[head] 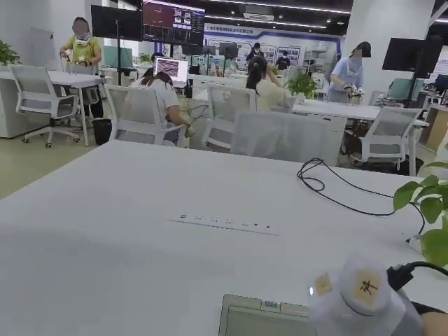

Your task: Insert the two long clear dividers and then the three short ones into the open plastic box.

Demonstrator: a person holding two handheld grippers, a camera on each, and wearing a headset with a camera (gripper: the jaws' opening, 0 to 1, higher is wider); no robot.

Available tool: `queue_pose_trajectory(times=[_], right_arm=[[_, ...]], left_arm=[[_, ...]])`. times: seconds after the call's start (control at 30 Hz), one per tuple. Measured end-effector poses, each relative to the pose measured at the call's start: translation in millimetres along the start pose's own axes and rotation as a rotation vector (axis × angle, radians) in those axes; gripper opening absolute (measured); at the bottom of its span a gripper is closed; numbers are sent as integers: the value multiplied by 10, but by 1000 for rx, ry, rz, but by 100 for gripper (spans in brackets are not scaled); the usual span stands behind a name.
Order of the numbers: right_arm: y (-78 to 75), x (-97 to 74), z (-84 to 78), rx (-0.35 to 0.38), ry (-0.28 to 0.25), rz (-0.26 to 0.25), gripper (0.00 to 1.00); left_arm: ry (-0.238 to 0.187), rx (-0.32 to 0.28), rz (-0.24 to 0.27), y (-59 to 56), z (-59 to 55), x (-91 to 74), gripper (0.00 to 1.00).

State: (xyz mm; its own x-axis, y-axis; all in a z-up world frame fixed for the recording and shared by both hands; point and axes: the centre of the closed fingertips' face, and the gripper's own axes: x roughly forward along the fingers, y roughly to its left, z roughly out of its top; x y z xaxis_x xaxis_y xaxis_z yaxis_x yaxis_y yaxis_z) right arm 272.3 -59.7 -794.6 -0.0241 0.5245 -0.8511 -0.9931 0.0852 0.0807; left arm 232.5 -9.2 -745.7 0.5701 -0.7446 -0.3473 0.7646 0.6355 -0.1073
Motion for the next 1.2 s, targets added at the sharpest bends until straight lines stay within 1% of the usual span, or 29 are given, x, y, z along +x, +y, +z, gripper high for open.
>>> queue_pose_trajectory(times=[0.2,0.33,0.43,0.57,0.8,1.2], right_arm=[[15,-138,-119,3,-1,-11,39],[31,-230,-223,8,1,-17,41],[31,-295,-310,10,7,-26,42],[22,-390,-459,24,17,-35,44],[-17,-519,-721,55,30,-61,45],[-62,-650,-1209,101,67,-89,46]], left_arm=[[-1,1,3,-3,6,-1,84],[-4,1,2,-10,12,-2,85],[1,8,3,-10,5,-1,85],[-4,8,5,-8,17,-1,86],[0,10,8,-3,14,2,86],[9,11,11,3,-3,10,87]])
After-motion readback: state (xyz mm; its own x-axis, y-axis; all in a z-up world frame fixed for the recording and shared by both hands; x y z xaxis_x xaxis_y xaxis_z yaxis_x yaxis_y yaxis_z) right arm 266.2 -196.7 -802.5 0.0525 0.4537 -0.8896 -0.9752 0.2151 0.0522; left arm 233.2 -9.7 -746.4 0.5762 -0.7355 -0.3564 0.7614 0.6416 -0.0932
